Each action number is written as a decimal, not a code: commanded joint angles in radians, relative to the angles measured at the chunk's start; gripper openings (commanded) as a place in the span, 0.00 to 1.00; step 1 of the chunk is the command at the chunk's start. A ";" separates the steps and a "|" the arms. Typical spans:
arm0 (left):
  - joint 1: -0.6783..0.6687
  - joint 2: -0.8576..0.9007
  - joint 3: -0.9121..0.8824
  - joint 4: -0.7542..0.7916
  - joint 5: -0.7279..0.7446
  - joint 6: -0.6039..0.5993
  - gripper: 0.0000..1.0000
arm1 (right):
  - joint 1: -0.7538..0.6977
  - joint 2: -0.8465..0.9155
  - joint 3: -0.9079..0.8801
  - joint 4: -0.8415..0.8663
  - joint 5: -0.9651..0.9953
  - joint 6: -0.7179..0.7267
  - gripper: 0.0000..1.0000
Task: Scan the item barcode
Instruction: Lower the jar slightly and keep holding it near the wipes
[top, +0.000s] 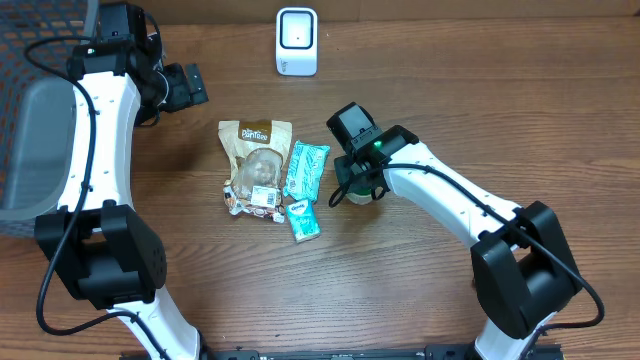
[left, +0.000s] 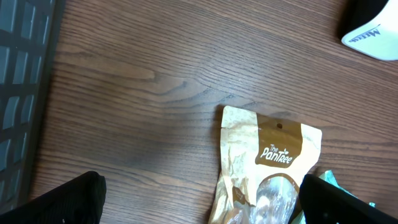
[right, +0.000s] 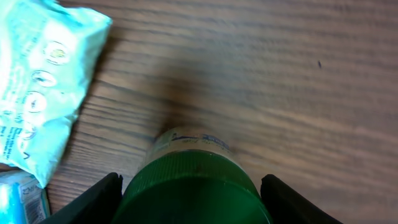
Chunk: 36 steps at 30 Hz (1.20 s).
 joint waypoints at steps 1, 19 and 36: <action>-0.009 -0.014 0.013 -0.002 0.011 0.016 0.99 | -0.003 -0.011 -0.006 -0.049 -0.003 0.221 0.64; -0.010 -0.014 0.013 -0.002 0.011 0.016 1.00 | -0.026 -0.011 -0.006 -0.068 -0.062 0.037 0.90; -0.010 -0.014 0.013 -0.002 0.011 0.016 1.00 | -0.025 -0.011 -0.006 -0.084 -0.064 0.038 0.66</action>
